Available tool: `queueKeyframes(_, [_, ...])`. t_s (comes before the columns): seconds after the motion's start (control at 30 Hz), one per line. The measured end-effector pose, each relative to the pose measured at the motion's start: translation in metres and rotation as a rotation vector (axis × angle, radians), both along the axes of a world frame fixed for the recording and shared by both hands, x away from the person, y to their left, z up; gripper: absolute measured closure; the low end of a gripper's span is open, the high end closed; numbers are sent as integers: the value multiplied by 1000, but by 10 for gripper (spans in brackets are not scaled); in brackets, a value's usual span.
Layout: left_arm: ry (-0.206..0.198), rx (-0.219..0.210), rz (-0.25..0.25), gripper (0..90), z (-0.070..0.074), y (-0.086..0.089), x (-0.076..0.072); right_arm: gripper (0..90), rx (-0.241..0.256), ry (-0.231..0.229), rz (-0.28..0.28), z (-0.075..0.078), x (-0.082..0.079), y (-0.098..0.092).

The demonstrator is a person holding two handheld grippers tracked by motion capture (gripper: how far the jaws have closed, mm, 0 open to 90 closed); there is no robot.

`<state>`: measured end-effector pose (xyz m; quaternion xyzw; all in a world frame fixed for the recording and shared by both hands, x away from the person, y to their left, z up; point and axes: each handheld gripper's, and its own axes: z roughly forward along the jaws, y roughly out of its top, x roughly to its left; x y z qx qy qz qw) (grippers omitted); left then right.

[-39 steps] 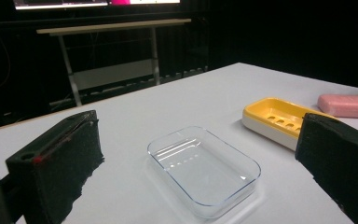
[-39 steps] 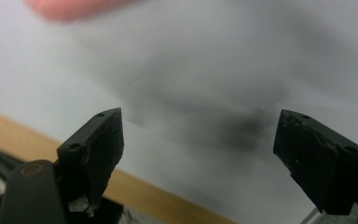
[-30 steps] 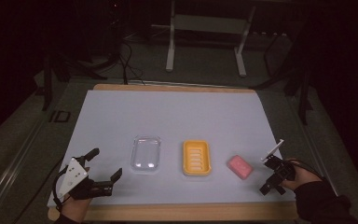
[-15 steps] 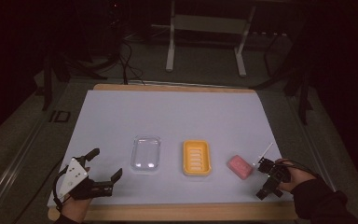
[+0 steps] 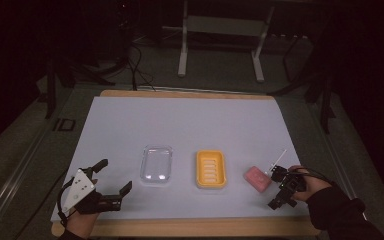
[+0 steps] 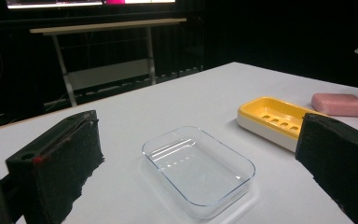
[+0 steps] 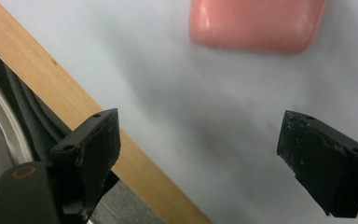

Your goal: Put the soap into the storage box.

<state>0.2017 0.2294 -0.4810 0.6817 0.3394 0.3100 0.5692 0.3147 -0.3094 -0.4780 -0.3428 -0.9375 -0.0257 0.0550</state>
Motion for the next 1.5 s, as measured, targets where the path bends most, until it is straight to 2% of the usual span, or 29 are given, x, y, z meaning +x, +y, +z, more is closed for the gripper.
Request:
queueKeyframes(0.1, [0, 0, -2, 6, 0, 0, 0, 124, 14, -3, 2, 1, 1, 3])
queueKeyframes(0.13, [1, -3, -2, 7, 0, 0, 0, 123, 23, -38, 21, 2, 2, 7])
queueKeyframes(0.23, [3, -4, -4, 7, 0, 0, 0, 123, 35, -48, 25, 3, 2, 9])
queueKeyframes(0.27, [3, -1, -6, 6, 0, 0, 1, 124, 65, -64, 38, 5, 4, 10])
queueKeyframes(0.37, [3, -2, -7, 7, 0, 0, 1, 124, 110, -94, 32, 8, 8, 10])
queueKeyframes(0.4, [3, -2, -7, 7, 0, 0, 1, 124, 110, -94, 32, 8, 8, 10])
queueKeyframes(0.47, [1, -4, -4, 7, 0, 0, 1, 123, 145, -130, 23, 12, 12, 9])
queueKeyframes(0.5, [1, -4, -4, 7, 0, 0, 1, 123, 145, -130, 23, 12, 12, 9])
queueKeyframes(0.57, [2, -1, -4, 7, 0, 0, 0, 123, 170, -178, 19, 15, 16, 9])
queueKeyframes(0.67, [1, 0, -5, 7, 0, 0, 0, 124, 184, -202, 21, 16, 18, 9])
queueKeyframes(0.7, [0, -8, -4, 7, 0, 0, 0, 131, 200, -240, 45, 18, 19, 11])
queueKeyframes(0.77, [-1, -8, -3, 7, 0, 0, 0, 131, 212, -252, 47, 18, 19, 11])
queueKeyframes(0.8, [0, -9, -5, 7, 0, 0, 0, 133, 231, -281, 48, 20, 21, 13])
queueKeyframes(0.83, [0, -9, -5, 7, 0, 0, 0, 133, 231, -281, 48, 20, 21, 13])
queueKeyframes(1.0, [-1, -7, -6, 7, 0, 0, 0, 144, 279, -345, 32, 22, 24, 15])
queueKeyframes(1.27, [-5, -9, -6, 7, 0, 1, 0, 144, 290, -358, 26, 13, 26, 17])
queueKeyframes(1.37, [-4, -11, -3, 7, 0, 1, 0, 152, 299, -363, 16, 5, 28, 17])
queueKeyframes(1.5, [-3, -10, -4, 6, 0, 0, 0, 170, 289, -369, 4, -1, 29, 18])
